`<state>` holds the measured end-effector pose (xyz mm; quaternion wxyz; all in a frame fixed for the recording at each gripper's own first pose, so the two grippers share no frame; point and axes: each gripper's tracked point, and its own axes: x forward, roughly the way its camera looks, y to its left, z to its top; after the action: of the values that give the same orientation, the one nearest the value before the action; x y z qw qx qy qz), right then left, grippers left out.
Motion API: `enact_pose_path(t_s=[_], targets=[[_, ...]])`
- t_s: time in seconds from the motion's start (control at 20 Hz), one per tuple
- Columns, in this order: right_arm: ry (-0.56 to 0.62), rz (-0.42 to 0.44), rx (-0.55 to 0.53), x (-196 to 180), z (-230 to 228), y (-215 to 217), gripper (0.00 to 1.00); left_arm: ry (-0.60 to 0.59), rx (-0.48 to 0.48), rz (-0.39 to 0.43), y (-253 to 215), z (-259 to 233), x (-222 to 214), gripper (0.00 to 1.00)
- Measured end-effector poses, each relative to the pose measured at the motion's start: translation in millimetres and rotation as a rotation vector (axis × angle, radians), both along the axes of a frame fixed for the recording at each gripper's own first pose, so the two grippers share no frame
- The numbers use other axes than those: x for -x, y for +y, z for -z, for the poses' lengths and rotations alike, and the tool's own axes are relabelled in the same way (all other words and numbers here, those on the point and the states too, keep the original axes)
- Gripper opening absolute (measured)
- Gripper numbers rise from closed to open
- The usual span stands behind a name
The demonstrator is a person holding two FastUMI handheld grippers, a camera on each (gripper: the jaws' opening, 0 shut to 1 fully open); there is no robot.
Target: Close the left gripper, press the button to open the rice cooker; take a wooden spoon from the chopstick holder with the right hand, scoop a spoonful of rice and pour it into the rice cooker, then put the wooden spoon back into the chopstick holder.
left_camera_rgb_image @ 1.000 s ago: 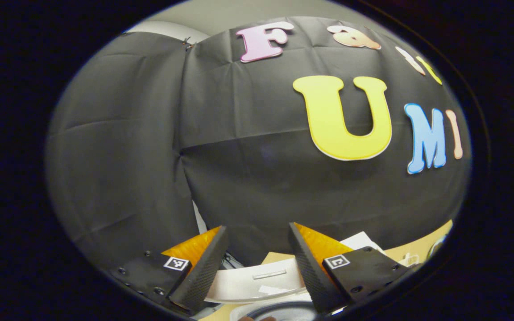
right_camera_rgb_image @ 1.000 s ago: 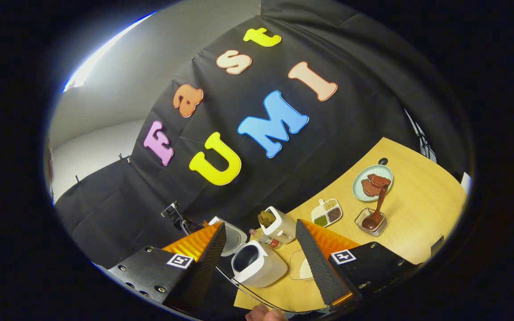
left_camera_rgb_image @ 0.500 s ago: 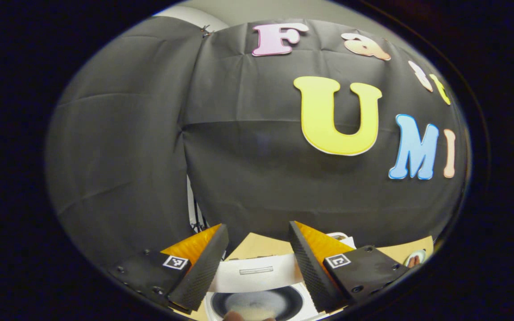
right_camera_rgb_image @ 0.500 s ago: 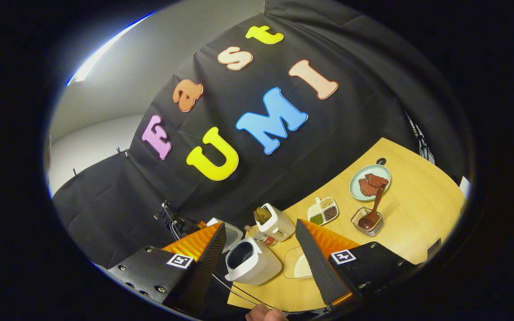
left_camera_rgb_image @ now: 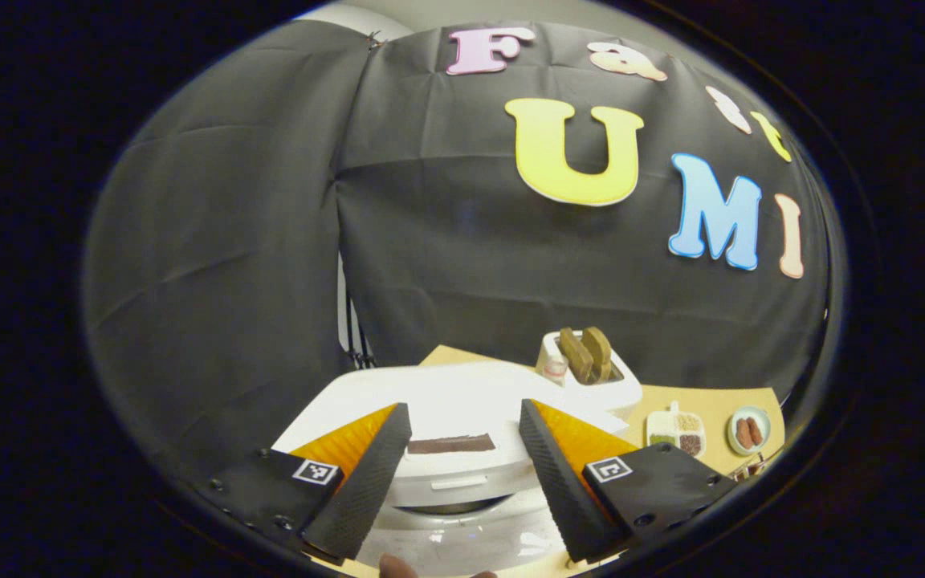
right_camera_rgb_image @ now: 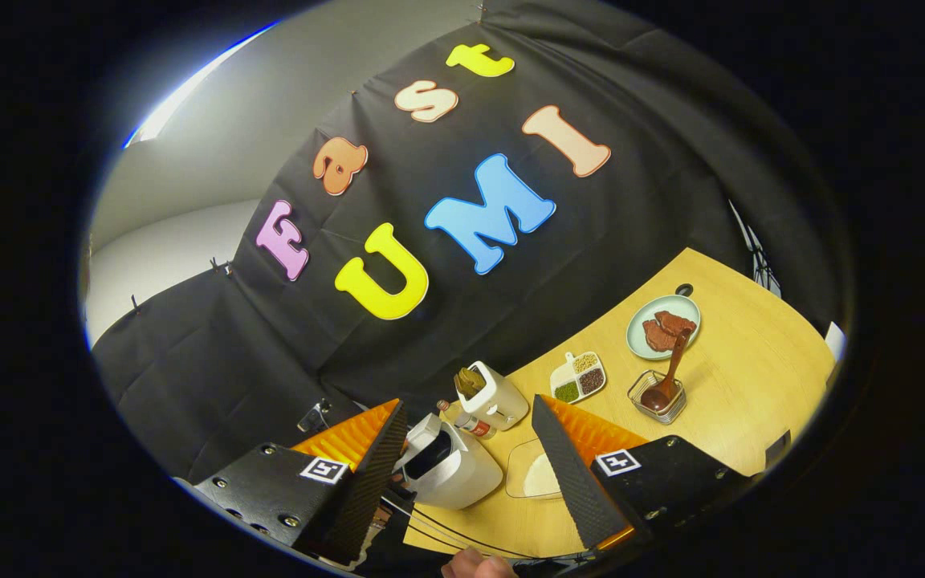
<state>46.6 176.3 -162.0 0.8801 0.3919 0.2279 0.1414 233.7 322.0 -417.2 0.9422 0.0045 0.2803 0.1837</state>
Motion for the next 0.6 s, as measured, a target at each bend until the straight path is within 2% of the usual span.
enact_pose_path(t_s=[0.15, 0.25, 0.3, 0.35, 0.4, 0.5, 0.6], targets=[[0.002, -0.013, 0.007, 2, 2, 5, 0.96, 0.056, -0.036, 0.001, -5, 28, 15, 0.94], [0.002, -0.018, 0.007, 4, 2, 8, 0.96, 0.152, -0.011, -0.035, -10, 75, 23, 0.96], [0.003, -0.021, 0.007, 4, 2, 10, 0.96, 0.138, -0.027, -0.045, -13, 75, 30, 0.96], [0.003, -0.022, 0.005, 6, 2, 10, 0.96, 0.085, -0.072, -0.027, -8, 77, 16, 0.98], [0.002, -0.023, 0.003, 8, 1, 11, 0.96, 0.121, -0.059, -0.044, -12, 82, 22, 0.99], [-0.006, -0.014, 0.003, 8, -2, 8, 0.96, 0.111, -0.025, -0.069, -14, 74, 29, 0.99], [-0.011, -0.009, 0.002, 10, -5, 6, 0.96, 0.122, -0.024, -0.055, -15, 72, 32, 1.00]])
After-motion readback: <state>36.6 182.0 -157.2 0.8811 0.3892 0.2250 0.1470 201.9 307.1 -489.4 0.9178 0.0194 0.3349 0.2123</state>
